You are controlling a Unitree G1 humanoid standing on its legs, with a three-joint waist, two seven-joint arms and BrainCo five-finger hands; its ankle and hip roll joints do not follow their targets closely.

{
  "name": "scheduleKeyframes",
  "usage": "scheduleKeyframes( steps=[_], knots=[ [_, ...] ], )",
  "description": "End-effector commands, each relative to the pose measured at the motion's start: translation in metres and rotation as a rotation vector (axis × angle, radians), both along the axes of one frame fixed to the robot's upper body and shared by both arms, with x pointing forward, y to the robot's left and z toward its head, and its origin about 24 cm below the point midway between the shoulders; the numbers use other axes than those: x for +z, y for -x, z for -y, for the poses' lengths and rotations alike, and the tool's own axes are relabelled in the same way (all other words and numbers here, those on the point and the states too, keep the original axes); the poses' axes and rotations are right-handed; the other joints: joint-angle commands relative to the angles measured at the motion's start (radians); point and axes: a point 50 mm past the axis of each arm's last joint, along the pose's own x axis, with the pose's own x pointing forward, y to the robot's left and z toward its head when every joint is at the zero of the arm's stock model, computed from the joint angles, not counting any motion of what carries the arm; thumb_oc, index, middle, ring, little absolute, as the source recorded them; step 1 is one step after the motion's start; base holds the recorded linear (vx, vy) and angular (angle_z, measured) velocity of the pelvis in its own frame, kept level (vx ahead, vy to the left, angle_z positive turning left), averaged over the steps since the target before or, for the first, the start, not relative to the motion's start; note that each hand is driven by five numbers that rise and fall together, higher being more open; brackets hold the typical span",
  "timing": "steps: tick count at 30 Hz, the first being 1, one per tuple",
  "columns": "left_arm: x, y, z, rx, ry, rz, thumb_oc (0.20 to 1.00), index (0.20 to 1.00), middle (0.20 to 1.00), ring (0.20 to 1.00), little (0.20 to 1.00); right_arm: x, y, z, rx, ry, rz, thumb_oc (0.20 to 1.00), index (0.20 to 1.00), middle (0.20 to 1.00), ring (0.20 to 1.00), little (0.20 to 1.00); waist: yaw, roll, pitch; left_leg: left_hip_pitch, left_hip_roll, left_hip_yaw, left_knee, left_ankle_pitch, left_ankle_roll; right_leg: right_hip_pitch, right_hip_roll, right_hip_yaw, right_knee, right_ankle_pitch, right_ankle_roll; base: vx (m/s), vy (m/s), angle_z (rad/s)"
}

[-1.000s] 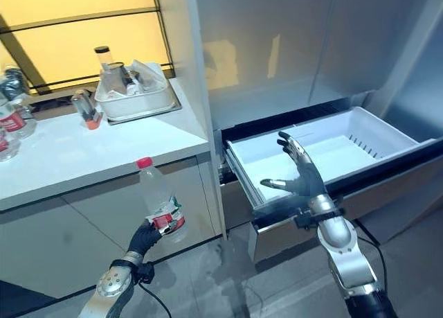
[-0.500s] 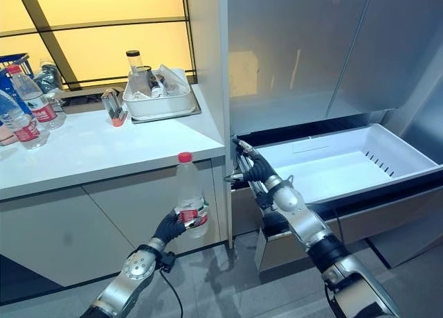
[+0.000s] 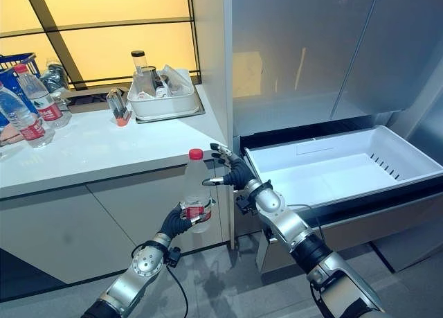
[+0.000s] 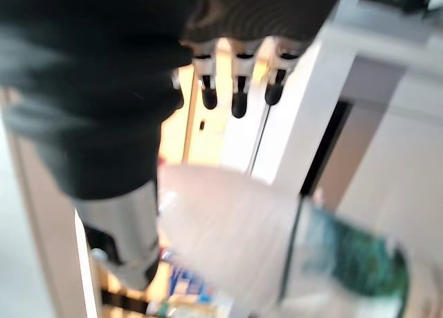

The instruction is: Take the drinks into the refrigerator

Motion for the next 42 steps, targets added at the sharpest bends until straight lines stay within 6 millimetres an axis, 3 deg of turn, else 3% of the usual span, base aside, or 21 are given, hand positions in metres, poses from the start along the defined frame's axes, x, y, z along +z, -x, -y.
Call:
scheduleKeyframes(
  steps=[1, 21, 33, 39, 40, 41, 42],
  knots=[
    [0.092, -0.046, 0.019, -0.052, 0.049, 0.453, 0.2, 0.2, 0.2, 0.2, 0.2, 0.054, -0.01, -0.023, 0.104, -0.09, 0.147, 1.0, 1.0, 1.0, 1.0, 1.0, 0.034, -0.02, 0.003, 0.06, -0.032, 0.01, 0.006, -0.098, 0.029, 0.012, 0.018, -0.03, 0.01, -0.021, -0.018, 0.0, 0.0, 0.0],
    [0.142, -0.061, 0.029, -0.066, -0.084, 0.722, 0.2, 0.2, 0.2, 0.2, 0.2, 0.079, -0.009, -0.078, 0.205, -0.079, 0.212, 1.0, 1.0, 1.0, 1.0, 1.0, 0.02, -0.017, -0.019, 0.072, -0.032, 0.017, 0.006, -0.106, 0.029, 0.02, 0.017, -0.022, 0.01, -0.027, -0.02, 0.0, 0.0, 0.0],
    [0.156, -0.07, 0.037, -0.083, -0.22, 0.823, 0.2, 0.2, 0.2, 0.2, 0.2, 0.057, -0.018, -0.094, 0.145, 0.03, 0.17, 1.0, 1.0, 1.0, 1.0, 1.0, 0.02, -0.014, -0.025, 0.072, -0.036, 0.01, 0.006, -0.107, 0.03, 0.026, 0.013, -0.028, 0.01, -0.027, -0.018, 0.0, 0.0, 0.0],
    [0.155, -0.071, 0.038, -0.087, -0.304, 0.852, 0.2, 0.2, 0.2, 0.2, 0.2, 0.049, -0.018, -0.114, 0.135, 0.068, 0.142, 1.0, 1.0, 1.0, 1.0, 1.0, 0.022, -0.01, -0.028, 0.071, -0.041, 0.008, 0.006, -0.109, 0.033, 0.025, 0.012, -0.023, 0.01, -0.026, -0.018, 0.0, 0.0, 0.0],
    [0.154, -0.071, 0.038, -0.086, -0.304, 0.852, 0.2, 0.2, 0.2, 0.2, 0.2, 0.048, -0.017, -0.114, 0.136, 0.067, 0.142, 0.871, 0.871, 0.871, 0.871, 0.871, 0.022, -0.01, -0.028, 0.071, -0.041, 0.008, 0.006, -0.109, 0.033, 0.025, 0.012, -0.023, 0.01, -0.026, -0.017, 0.0, 0.0, 0.0],
    [0.156, -0.072, 0.038, -0.08, -0.317, 0.864, 0.2, 0.2, 0.2, 0.2, 0.2, 0.044, -0.019, -0.115, 0.115, 0.095, 0.144, 0.2, 0.2, 0.2, 0.2, 0.2, 0.022, -0.009, -0.029, 0.071, -0.042, 0.007, 0.006, -0.109, 0.033, 0.026, 0.01, -0.025, 0.01, -0.026, -0.017, 0.0, 0.0, 0.0],
    [0.156, -0.072, 0.039, -0.081, -0.326, 0.869, 0.2, 0.2, 0.2, 0.2, 0.2, 0.046, -0.019, -0.116, 0.117, 0.108, 0.158, 0.2, 0.2, 0.2, 0.2, 0.2, 0.022, -0.009, -0.028, 0.07, -0.042, 0.006, 0.006, -0.109, 0.033, 0.026, 0.01, -0.027, 0.01, -0.026, -0.017, 0.0, 0.0, 0.0]
  ],
)
